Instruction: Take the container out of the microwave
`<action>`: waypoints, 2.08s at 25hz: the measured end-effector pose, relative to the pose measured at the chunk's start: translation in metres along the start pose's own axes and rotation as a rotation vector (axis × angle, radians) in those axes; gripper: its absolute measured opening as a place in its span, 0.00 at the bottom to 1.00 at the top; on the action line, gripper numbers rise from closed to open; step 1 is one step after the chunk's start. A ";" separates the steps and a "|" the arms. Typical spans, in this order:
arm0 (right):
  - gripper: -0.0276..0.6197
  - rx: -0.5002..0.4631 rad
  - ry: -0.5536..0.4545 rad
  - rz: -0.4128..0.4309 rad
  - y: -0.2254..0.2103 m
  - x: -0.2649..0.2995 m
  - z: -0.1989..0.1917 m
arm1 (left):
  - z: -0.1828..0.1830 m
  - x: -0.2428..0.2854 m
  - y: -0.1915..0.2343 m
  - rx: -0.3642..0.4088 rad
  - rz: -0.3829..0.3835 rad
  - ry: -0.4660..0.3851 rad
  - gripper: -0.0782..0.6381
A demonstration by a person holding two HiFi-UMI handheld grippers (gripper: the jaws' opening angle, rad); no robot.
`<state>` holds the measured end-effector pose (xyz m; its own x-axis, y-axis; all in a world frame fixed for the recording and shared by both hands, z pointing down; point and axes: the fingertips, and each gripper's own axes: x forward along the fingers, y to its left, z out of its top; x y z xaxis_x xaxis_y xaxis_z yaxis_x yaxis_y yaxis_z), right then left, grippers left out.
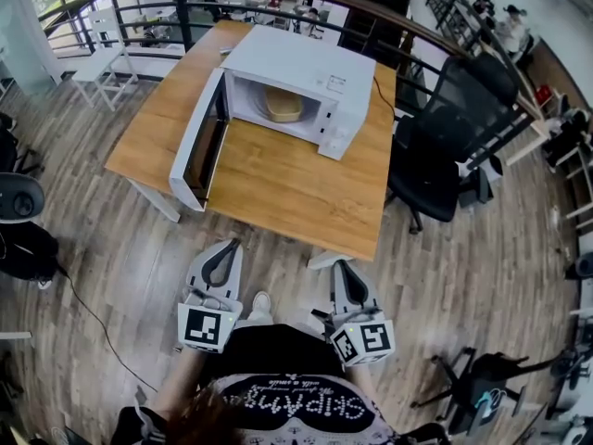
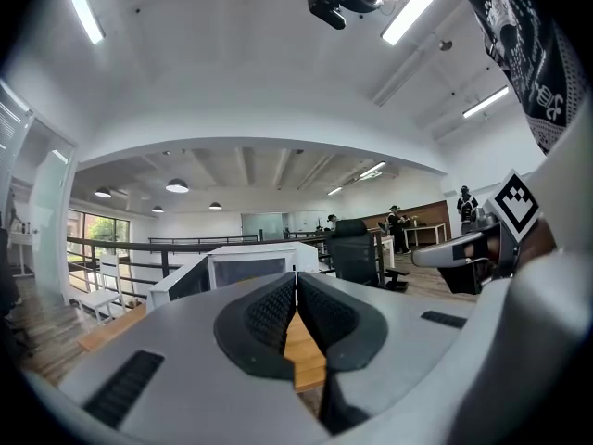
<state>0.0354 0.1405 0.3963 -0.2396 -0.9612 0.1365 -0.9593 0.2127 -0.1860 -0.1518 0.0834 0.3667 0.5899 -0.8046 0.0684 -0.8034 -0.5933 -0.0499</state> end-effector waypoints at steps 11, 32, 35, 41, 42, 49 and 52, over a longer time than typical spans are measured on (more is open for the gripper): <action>0.10 -0.011 0.017 0.003 0.009 0.015 -0.005 | -0.018 0.005 0.012 -0.018 -0.018 0.037 0.16; 0.10 0.011 0.066 -0.006 -0.037 0.057 -0.009 | -0.029 0.063 0.019 -0.051 -0.015 0.096 0.16; 0.10 0.011 0.068 -0.001 -0.050 0.079 -0.003 | -0.028 0.085 0.025 -0.042 -0.012 0.094 0.16; 0.10 0.002 0.064 0.045 -0.069 0.129 0.009 | -0.024 0.132 0.039 -0.034 0.016 0.080 0.16; 0.10 0.001 0.064 0.055 -0.073 0.137 0.011 | -0.024 0.138 0.042 -0.034 0.023 0.079 0.16; 0.10 -0.010 0.063 0.108 -0.097 0.179 0.022 | -0.018 0.175 0.057 -0.042 0.083 0.065 0.16; 0.10 -0.010 0.052 0.120 -0.109 0.189 0.027 | -0.017 0.187 0.057 -0.039 0.099 0.060 0.16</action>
<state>0.0983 -0.0690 0.4159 -0.3599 -0.9185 0.1637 -0.9247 0.3277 -0.1939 -0.0880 -0.1006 0.3933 0.5030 -0.8553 0.1246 -0.8605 -0.5090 -0.0202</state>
